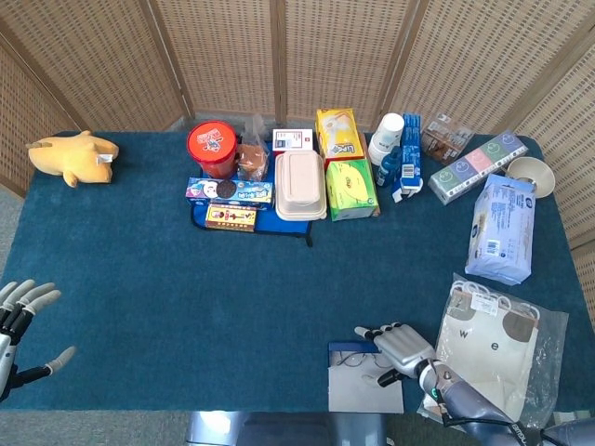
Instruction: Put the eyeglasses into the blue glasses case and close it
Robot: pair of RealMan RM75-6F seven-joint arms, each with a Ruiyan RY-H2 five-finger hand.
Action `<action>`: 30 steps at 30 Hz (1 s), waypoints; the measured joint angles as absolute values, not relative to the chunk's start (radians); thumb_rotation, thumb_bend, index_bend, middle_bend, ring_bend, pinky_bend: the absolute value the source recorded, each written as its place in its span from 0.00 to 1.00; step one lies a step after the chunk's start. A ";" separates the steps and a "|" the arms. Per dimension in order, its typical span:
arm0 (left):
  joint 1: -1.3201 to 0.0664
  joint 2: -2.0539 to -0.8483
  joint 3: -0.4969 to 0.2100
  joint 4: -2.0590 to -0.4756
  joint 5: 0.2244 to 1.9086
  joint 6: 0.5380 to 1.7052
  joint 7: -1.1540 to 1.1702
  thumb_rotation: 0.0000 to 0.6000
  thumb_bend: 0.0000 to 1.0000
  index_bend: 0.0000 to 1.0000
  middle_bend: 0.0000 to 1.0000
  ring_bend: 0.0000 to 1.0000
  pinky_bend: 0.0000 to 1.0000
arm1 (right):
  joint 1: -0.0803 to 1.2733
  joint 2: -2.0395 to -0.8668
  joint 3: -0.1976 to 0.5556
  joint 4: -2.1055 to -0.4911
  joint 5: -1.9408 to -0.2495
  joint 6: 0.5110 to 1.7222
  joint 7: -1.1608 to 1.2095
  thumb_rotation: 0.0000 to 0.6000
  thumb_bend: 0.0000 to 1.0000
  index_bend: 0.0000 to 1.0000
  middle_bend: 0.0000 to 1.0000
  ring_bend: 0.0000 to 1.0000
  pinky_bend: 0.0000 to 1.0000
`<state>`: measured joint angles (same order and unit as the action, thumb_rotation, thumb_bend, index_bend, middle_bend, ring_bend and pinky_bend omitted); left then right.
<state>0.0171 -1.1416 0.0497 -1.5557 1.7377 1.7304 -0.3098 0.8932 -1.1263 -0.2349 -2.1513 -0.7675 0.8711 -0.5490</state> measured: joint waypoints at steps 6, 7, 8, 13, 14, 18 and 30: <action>0.022 -1.140 0.052 -1.557 1.737 1.735 -0.309 1.00 0.13 0.18 0.17 0.07 0.00 | 0.878 -1.127 -0.240 -2.155 -0.792 0.873 -0.542 0.44 0.34 0.06 0.23 0.19 0.20; 0.023 -1.140 0.052 -1.557 1.737 1.737 -0.309 1.00 0.13 0.18 0.17 0.07 0.00 | 0.877 -1.128 -0.240 -2.155 -0.796 0.873 -0.542 0.44 0.34 0.06 0.23 0.19 0.20; 0.024 -1.139 0.052 -1.557 1.737 1.738 -0.310 1.00 0.13 0.18 0.17 0.07 0.00 | 0.875 -1.129 -0.240 -2.155 -0.798 0.872 -0.542 0.44 0.34 0.06 0.23 0.19 0.20; 0.028 -1.139 0.054 -1.556 1.737 1.742 -0.310 1.00 0.13 0.18 0.17 0.07 0.00 | 0.871 -1.134 -0.244 -2.158 -0.806 0.868 -0.546 0.44 0.34 0.06 0.23 0.19 0.20; 0.029 -1.139 0.054 -1.556 1.737 1.743 -0.311 1.00 0.13 0.18 0.17 0.07 0.00 | 0.870 -1.135 -0.245 -2.159 -0.807 0.868 -0.547 0.44 0.34 0.06 0.23 0.19 0.20; 0.031 -1.139 0.056 -1.555 1.739 1.746 -0.311 1.00 0.13 0.18 0.17 0.07 0.00 | 0.868 -1.136 -0.246 -2.161 -0.810 0.870 -0.550 0.44 0.34 0.06 0.23 0.19 0.20; 0.041 -1.140 0.057 -1.551 1.738 1.756 -0.313 1.00 0.13 0.18 0.17 0.07 0.00 | 0.865 -1.136 -0.245 -2.164 -0.837 0.877 -0.565 0.44 0.35 0.06 0.23 0.18 0.20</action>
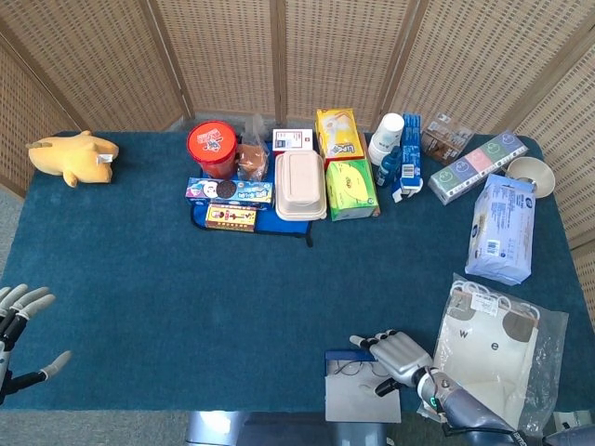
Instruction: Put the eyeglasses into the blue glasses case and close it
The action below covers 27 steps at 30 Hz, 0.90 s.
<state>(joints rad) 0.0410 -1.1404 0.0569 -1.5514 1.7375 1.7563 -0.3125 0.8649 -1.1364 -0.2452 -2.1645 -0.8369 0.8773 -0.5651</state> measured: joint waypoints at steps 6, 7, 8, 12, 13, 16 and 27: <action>0.042 -1.141 0.055 -1.549 1.739 1.759 -0.313 1.00 0.13 0.18 0.17 0.07 0.00 | 0.840 -1.122 -0.243 -2.185 -0.893 0.934 -0.576 0.46 0.35 0.04 0.22 0.15 0.20; 0.042 -1.142 0.054 -1.548 1.738 1.760 -0.314 1.00 0.13 0.18 0.17 0.07 0.00 | 0.831 -1.118 -0.243 -2.191 -0.909 0.947 -0.577 0.46 0.35 0.04 0.22 0.15 0.20; 0.041 -1.143 0.054 -1.547 1.738 1.759 -0.315 1.00 0.13 0.18 0.17 0.07 0.00 | 0.824 -1.114 -0.244 -2.196 -0.923 0.959 -0.577 0.46 0.35 0.04 0.22 0.15 0.20; 0.041 -1.149 0.050 -1.538 1.733 1.761 -0.325 1.00 0.13 0.18 0.17 0.07 0.00 | 0.778 -1.101 -0.252 -2.220 -0.997 1.010 -0.573 0.49 0.35 0.03 0.22 0.13 0.19; 0.042 -1.151 0.048 -1.535 1.732 1.763 -0.328 1.00 0.13 0.18 0.17 0.07 0.00 | 0.760 -1.099 -0.256 -2.225 -1.025 1.028 -0.571 0.49 0.35 0.03 0.21 0.13 0.19; 0.040 -1.154 0.042 -1.524 1.730 1.768 -0.336 1.00 0.13 0.18 0.17 0.07 0.00 | 0.709 -1.101 -0.272 -2.229 -1.103 1.079 -0.572 0.50 0.35 0.02 0.21 0.12 0.19; 0.024 -1.156 0.011 -1.466 1.689 1.756 -0.393 1.00 0.13 0.17 0.17 0.06 0.00 | 0.437 -1.212 -0.332 -2.139 -1.406 1.326 -0.587 0.70 0.36 0.00 0.17 0.07 0.19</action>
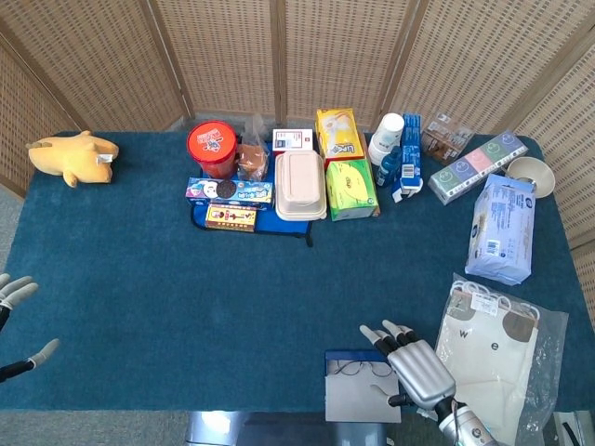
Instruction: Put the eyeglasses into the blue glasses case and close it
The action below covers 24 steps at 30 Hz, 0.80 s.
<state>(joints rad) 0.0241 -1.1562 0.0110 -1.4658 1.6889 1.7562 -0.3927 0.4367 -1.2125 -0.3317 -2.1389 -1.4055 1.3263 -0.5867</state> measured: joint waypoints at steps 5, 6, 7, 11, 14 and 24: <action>0.020 -1.153 -0.001 -1.448 1.677 1.758 -0.413 1.00 0.13 0.16 0.17 0.06 0.00 | 0.344 -1.282 -0.341 -2.041 -1.494 1.386 -0.594 0.82 0.37 0.00 0.13 0.03 0.18; 0.020 -1.153 -0.005 -1.445 1.674 1.762 -0.419 1.00 0.13 0.15 0.17 0.06 0.00 | 0.332 -1.292 -0.341 -2.025 -1.508 1.395 -0.596 0.87 0.37 0.00 0.12 0.02 0.17; 0.020 -1.153 -0.009 -1.444 1.672 1.766 -0.423 1.00 0.13 0.15 0.17 0.06 0.00 | 0.318 -1.303 -0.341 -2.006 -1.525 1.404 -0.597 0.91 0.38 0.00 0.11 0.01 0.17; 0.022 -1.150 -0.022 -1.442 1.664 1.786 -0.440 1.00 0.13 0.15 0.17 0.06 0.00 | 0.274 -1.333 -0.340 -1.941 -1.572 1.437 -0.601 1.00 0.38 0.00 0.08 0.00 0.16; 0.023 -1.147 -0.027 -1.439 1.656 1.790 -0.459 1.00 0.13 0.15 0.17 0.06 0.00 | 0.228 -1.350 -0.340 -1.898 -1.609 1.462 -0.607 1.00 0.37 0.00 0.05 0.00 0.15; 0.022 -1.151 -0.045 -1.408 1.618 1.773 -0.501 1.00 0.13 0.14 0.17 0.06 0.00 | 0.142 -1.353 -0.343 -1.846 -1.645 1.469 -0.628 1.00 0.33 0.00 0.00 0.00 0.13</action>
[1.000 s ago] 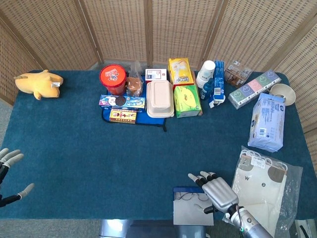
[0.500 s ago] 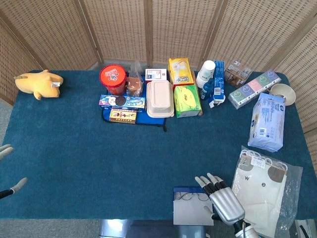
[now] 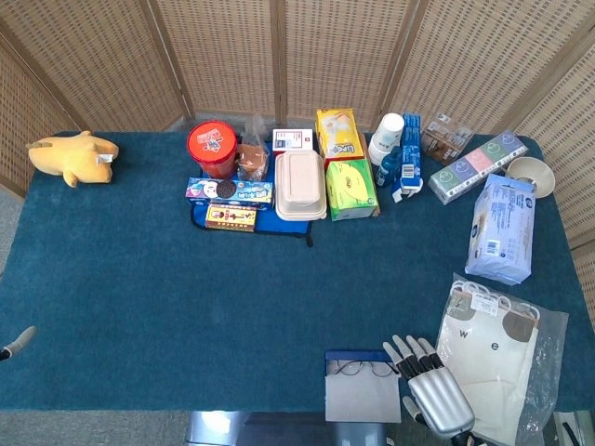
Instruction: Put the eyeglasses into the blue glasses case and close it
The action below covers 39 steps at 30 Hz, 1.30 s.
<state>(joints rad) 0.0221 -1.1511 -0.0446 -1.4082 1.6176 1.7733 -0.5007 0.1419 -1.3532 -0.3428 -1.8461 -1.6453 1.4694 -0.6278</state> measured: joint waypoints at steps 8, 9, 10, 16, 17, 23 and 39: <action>0.021 -1.139 -0.058 -1.417 1.616 1.790 -0.555 1.00 0.13 0.14 0.17 0.06 0.00 | 0.077 -1.365 -0.344 -1.779 -1.681 1.480 -0.630 1.00 0.32 0.00 0.00 0.00 0.12; 0.022 -1.137 -0.060 -1.420 1.618 1.793 -0.561 1.00 0.13 0.14 0.17 0.06 0.00 | 0.069 -1.367 -0.345 -1.771 -1.686 1.483 -0.631 1.00 0.32 0.00 0.00 0.00 0.12; 0.022 -1.136 -0.060 -1.422 1.618 1.796 -0.565 1.00 0.13 0.14 0.17 0.06 0.00 | 0.059 -1.369 -0.346 -1.763 -1.693 1.488 -0.631 1.00 0.32 0.00 0.00 0.00 0.12; 0.023 -1.133 -0.059 -1.423 1.627 1.799 -0.579 1.00 0.13 0.14 0.17 0.06 0.00 | 0.015 -1.384 -0.348 -1.710 -1.729 1.521 -0.619 1.00 0.31 0.00 0.00 0.00 0.11; 0.023 -1.133 -0.059 -1.423 1.628 1.800 -0.581 1.00 0.13 0.13 0.17 0.06 0.00 | 0.008 -1.389 -0.349 -1.699 -1.736 1.525 -0.614 1.00 0.31 0.00 0.00 0.00 0.11; 0.024 -1.133 -0.059 -1.421 1.629 1.806 -0.593 1.00 0.13 0.13 0.17 0.06 0.00 | -0.029 -1.422 -0.351 -1.632 -1.774 1.547 -0.587 1.00 0.26 0.00 0.00 0.00 0.10; 0.046 -1.136 -0.062 -1.382 1.634 1.858 -0.646 1.00 0.13 0.13 0.17 0.06 0.00 | -0.123 -1.550 -0.327 -1.376 -1.901 1.644 -0.471 1.00 0.17 0.00 0.00 0.00 0.10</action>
